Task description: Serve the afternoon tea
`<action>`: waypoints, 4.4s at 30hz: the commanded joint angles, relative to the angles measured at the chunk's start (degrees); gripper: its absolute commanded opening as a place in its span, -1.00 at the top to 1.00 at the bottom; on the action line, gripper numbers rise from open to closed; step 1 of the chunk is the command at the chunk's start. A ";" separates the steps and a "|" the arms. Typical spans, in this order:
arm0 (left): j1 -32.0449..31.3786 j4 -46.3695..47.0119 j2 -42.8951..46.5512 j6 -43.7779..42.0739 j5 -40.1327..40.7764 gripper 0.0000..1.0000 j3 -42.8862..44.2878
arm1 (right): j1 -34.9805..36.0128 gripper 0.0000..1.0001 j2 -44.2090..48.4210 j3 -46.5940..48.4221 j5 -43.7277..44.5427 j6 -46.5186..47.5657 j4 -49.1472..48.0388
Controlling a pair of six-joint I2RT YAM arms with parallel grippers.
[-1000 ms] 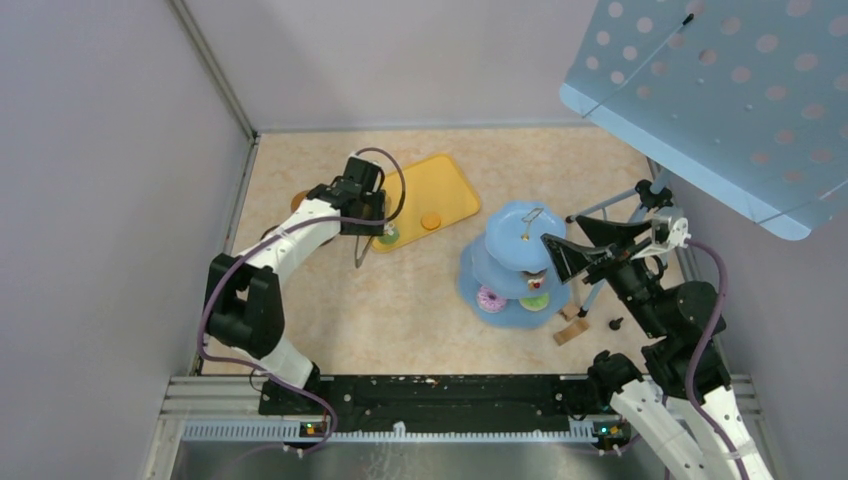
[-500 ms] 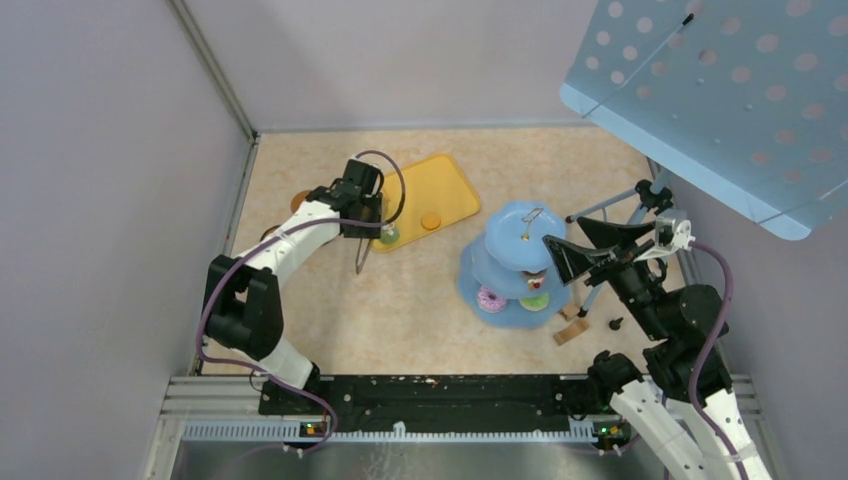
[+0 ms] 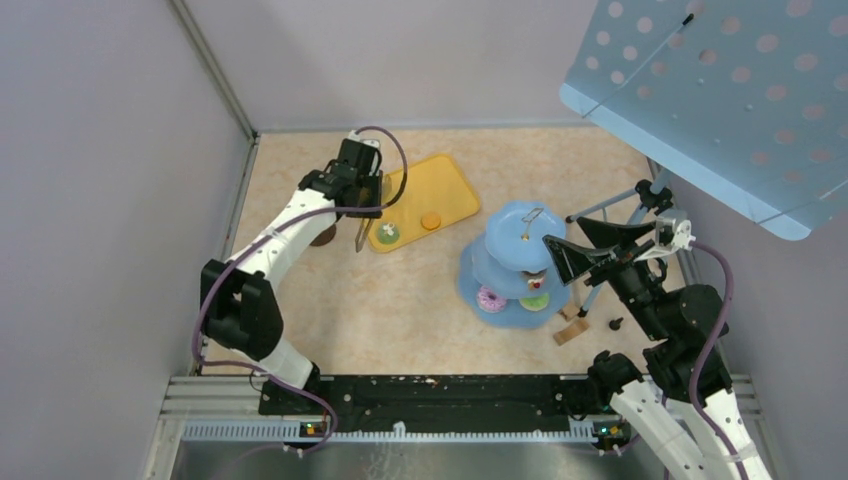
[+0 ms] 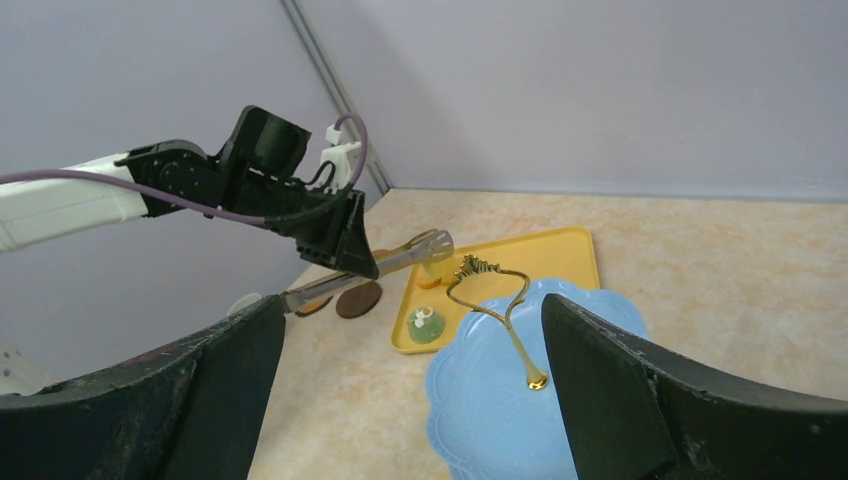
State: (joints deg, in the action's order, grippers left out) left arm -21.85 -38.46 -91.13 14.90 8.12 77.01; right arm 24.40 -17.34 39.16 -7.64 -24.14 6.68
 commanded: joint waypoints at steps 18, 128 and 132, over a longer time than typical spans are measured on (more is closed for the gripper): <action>-24.25 -5.81 19.41 2.39 -9.87 0.42 2.50 | -0.48 -0.95 -0.58 4.04 0.74 1.80 -1.25; -8.45 0.10 13.08 1.07 6.85 -0.09 -11.56 | -0.50 -0.95 -0.19 2.32 0.30 2.33 -2.29; -8.45 0.90 10.28 0.96 5.61 -0.10 -11.03 | -0.49 -0.95 -0.22 2.41 0.54 2.41 -2.10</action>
State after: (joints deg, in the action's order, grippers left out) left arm -30.50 -41.87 -79.09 15.31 14.17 65.73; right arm 24.40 -17.26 41.65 -6.98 -22.55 6.63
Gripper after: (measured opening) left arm 0.549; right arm 0.976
